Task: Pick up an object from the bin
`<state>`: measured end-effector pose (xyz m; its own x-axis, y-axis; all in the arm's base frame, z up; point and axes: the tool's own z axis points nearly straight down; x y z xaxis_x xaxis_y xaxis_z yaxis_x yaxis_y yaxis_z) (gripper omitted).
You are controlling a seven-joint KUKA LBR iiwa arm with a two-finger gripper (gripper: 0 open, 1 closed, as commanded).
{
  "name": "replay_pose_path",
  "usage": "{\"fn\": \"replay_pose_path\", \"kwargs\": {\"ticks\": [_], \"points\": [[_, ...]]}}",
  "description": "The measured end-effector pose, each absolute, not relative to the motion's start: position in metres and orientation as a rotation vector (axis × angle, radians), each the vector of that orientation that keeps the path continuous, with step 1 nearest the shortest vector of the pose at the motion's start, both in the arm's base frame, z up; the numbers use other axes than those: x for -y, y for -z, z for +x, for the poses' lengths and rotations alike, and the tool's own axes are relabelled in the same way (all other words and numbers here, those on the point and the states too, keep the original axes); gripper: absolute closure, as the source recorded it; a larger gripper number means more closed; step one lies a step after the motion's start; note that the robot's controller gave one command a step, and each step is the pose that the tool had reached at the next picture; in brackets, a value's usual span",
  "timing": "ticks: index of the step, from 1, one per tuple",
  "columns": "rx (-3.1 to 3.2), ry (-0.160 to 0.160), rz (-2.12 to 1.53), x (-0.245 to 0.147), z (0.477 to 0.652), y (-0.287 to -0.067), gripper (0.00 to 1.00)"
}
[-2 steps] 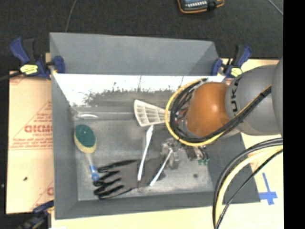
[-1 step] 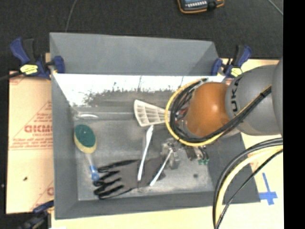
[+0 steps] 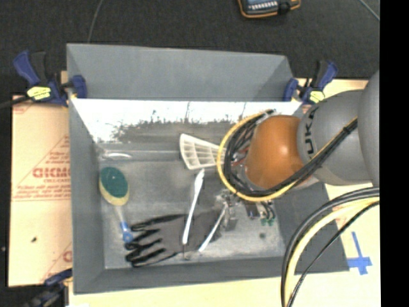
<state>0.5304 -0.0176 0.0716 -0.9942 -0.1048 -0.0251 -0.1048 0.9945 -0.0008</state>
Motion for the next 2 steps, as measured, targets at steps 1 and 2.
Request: {"fn": "replay_pose_path", "kwargs": {"ticks": [1,2], "points": [[-3.103,0.003,-0.223,0.027,0.529,-0.172,1.00],[-3.103,0.000,-0.245,0.013,0.522,-0.254,1.00]]}}
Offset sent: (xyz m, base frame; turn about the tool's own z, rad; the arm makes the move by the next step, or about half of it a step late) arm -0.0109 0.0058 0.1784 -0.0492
